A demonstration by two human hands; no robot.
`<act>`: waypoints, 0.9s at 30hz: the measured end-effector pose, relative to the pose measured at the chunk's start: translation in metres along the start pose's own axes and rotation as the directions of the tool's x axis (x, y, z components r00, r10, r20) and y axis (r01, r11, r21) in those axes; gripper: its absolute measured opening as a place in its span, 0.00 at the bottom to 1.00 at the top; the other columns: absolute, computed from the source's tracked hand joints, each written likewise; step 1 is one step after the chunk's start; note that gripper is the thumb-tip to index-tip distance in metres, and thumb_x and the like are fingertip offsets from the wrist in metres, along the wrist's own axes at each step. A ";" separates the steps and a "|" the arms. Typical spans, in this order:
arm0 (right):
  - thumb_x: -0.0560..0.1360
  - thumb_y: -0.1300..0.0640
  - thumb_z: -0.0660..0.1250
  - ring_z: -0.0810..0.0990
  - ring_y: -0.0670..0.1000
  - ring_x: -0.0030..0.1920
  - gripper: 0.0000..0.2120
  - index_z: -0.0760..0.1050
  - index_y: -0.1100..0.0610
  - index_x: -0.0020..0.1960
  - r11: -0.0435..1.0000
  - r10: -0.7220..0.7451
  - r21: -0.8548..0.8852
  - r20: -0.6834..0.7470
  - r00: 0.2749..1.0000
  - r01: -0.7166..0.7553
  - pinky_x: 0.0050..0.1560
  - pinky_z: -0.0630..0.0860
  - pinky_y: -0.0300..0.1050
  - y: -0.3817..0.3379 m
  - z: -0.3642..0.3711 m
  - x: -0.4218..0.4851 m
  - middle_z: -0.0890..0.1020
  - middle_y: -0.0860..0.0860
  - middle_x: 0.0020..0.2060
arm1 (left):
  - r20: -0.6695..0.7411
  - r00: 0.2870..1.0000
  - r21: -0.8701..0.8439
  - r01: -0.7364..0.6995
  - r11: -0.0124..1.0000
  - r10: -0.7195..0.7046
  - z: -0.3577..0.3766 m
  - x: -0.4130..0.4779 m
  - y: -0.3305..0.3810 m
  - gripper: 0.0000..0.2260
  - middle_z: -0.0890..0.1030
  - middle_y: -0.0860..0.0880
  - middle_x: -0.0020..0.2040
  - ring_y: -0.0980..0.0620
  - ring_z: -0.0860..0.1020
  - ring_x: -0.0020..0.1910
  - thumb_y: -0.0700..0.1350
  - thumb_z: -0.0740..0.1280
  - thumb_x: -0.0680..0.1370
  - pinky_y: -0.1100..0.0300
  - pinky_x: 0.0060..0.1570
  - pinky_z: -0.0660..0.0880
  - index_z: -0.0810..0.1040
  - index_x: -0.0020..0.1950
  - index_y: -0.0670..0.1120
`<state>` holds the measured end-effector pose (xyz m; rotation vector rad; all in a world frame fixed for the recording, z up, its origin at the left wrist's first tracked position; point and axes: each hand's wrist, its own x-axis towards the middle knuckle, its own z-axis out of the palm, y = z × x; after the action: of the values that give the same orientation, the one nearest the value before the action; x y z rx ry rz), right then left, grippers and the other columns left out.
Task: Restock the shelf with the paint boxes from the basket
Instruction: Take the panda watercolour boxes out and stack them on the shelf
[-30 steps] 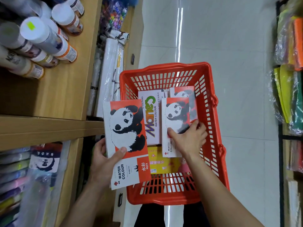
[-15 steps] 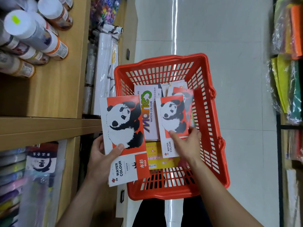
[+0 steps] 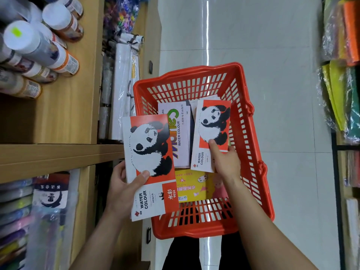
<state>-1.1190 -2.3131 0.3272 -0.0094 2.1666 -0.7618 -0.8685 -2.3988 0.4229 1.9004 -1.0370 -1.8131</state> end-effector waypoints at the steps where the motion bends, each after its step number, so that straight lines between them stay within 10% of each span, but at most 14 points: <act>1: 0.66 0.27 0.67 0.83 0.55 0.62 0.40 0.76 0.53 0.67 1.000 -0.005 -0.016 0.018 1.000 0.005 0.58 0.76 0.51 0.000 -0.003 -0.001 0.85 0.47 0.57 | -0.003 1.000 0.007 -0.003 1.000 0.003 0.001 0.000 0.000 0.34 0.84 0.42 0.58 0.46 0.88 0.39 0.49 0.76 0.64 0.58 0.29 0.82 0.70 0.69 0.49; 8: 0.67 0.41 0.80 0.83 0.53 0.57 0.35 0.69 0.55 0.65 1.000 -0.023 0.020 0.149 0.989 0.020 0.59 0.79 0.51 -0.007 -0.012 0.000 0.83 0.51 0.60 | -0.024 1.000 0.015 -0.016 1.000 0.017 0.003 0.001 0.001 0.36 0.83 0.43 0.59 0.49 0.88 0.38 0.47 0.76 0.64 0.60 0.29 0.81 0.69 0.71 0.46; 15: 0.65 0.35 0.75 0.81 0.56 0.67 0.47 0.65 0.53 0.78 0.970 -0.215 -0.113 0.021 0.976 0.216 0.62 0.74 0.48 -0.021 -0.038 -0.040 0.82 0.51 0.68 | -0.059 0.998 0.007 -0.035 0.999 0.036 0.008 -0.015 0.010 0.38 0.85 0.48 0.56 0.50 0.88 0.37 0.51 0.80 0.62 0.61 0.28 0.80 0.70 0.69 0.48; 21: 0.66 0.36 0.75 0.82 0.29 0.52 0.39 0.67 0.36 0.75 0.938 -0.345 -0.011 0.040 0.938 0.346 0.57 0.79 0.44 -0.039 -0.100 -0.092 0.81 0.23 0.53 | -0.096 0.991 -0.043 -0.095 0.995 0.090 0.013 -0.065 0.036 0.40 0.87 0.53 0.52 0.50 0.88 0.44 0.54 0.81 0.60 0.58 0.35 0.82 0.72 0.69 0.49; 27: 0.64 0.37 0.77 0.87 0.49 0.57 0.41 0.66 0.35 0.75 0.899 -0.438 0.073 0.211 0.874 0.432 0.61 0.82 0.58 -0.073 -0.155 -0.136 0.86 0.42 0.61 | -0.204 0.967 -0.123 -0.180 0.976 0.153 0.020 -0.153 0.054 0.36 0.85 0.49 0.58 0.46 0.87 0.48 0.57 0.82 0.57 0.45 0.47 0.83 0.74 0.62 0.55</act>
<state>-1.1562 -2.2577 0.5351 -0.5648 1.9572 -0.9872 -0.8926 -2.3266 0.5674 1.8046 -0.9458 -1.5323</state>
